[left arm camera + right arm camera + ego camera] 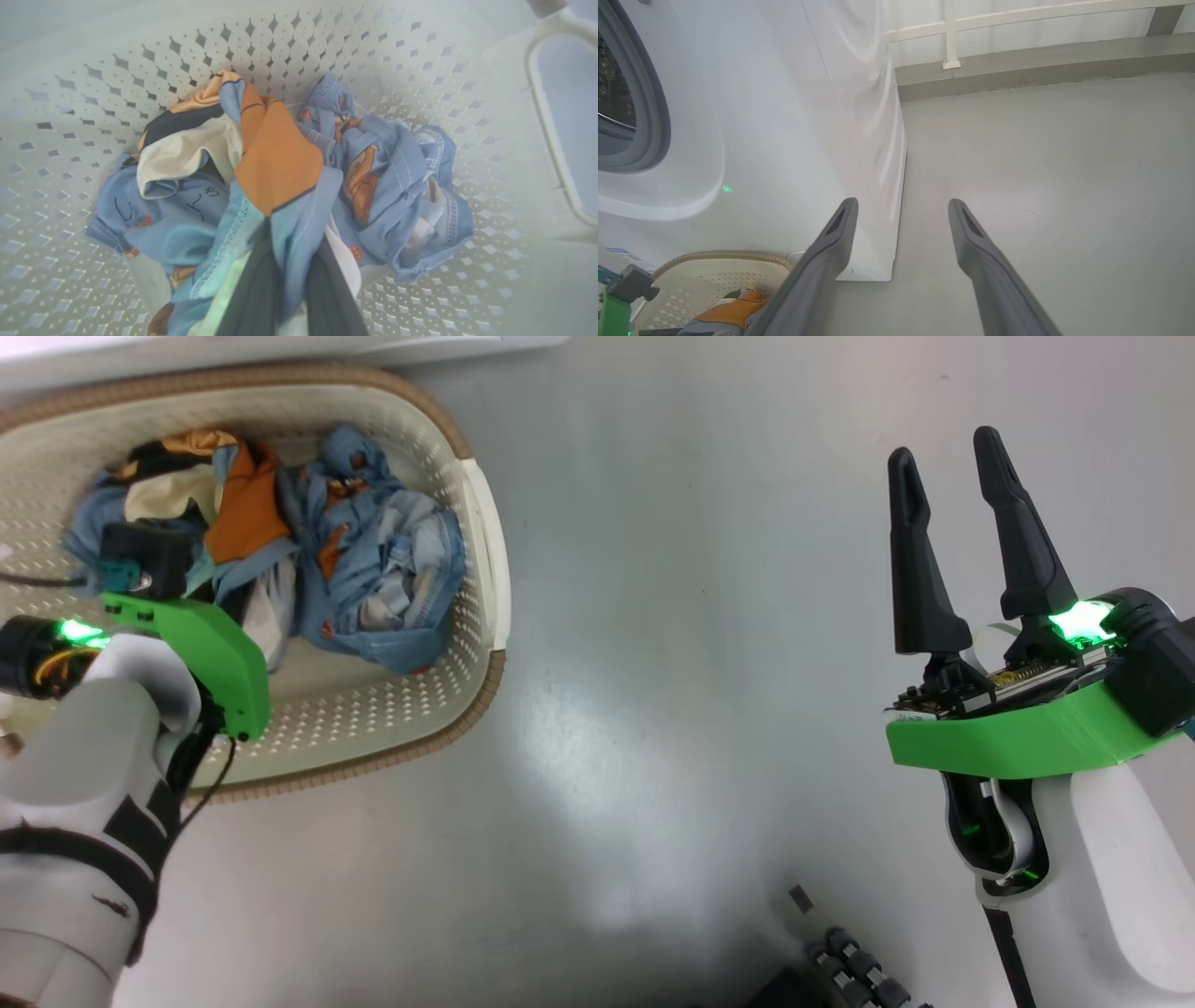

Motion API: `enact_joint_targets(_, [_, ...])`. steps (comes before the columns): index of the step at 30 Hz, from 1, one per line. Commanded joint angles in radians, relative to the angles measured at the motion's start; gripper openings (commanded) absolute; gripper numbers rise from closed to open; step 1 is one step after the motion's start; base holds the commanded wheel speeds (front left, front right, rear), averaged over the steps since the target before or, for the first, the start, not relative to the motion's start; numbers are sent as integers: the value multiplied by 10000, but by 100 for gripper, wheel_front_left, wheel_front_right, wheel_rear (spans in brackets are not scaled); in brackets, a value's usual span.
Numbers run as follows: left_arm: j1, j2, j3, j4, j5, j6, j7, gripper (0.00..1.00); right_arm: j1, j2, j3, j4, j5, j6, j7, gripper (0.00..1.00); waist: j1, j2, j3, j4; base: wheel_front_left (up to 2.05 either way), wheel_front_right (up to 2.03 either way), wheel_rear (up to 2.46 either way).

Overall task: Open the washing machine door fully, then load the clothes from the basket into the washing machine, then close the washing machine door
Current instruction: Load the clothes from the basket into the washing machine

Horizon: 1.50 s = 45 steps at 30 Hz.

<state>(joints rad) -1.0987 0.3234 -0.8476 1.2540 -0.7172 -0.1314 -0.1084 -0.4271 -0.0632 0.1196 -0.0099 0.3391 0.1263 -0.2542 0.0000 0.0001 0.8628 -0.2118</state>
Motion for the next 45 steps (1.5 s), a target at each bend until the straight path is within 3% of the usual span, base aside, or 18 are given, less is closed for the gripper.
enact_joint_targets(1, [409,188,267,-136,-295,8,-357,0,202,57,77,-172,-89,44,-76,100,0,-1,-293,149,0,0,0])
enact_joint_targets(9, [1083,-28,497,-323,-1041,8,-1367,0,384,69,-68,32,-31,44,-76,100,0,-1,-1315,471,0,0,0])
enact_joint_targets(16, [1771,84,1182,-1267,-1104,8,-1527,0,790,-36,-333,228,1,44,-76,100,0,-1,-2359,837,0,0,0])
enact_joint_targets(26, [3379,-7,3347,-3303,412,160,-1531,0,1383,-177,-488,466,65,44,-76,100,0,-1,-3630,1159,0,0,0])
enact_joint_targets(36, [5248,-695,5644,-5512,2562,102,-1532,0,2107,-394,-528,673,130,44,-76,100,0,-1,-4892,1421,0,0,0])
enact_joint_targets(45, [7010,-1326,7195,-7592,3813,22,-1533,0,2710,-602,-505,865,217,44,-76,100,0,-1,-5949,1519,0,0,0])
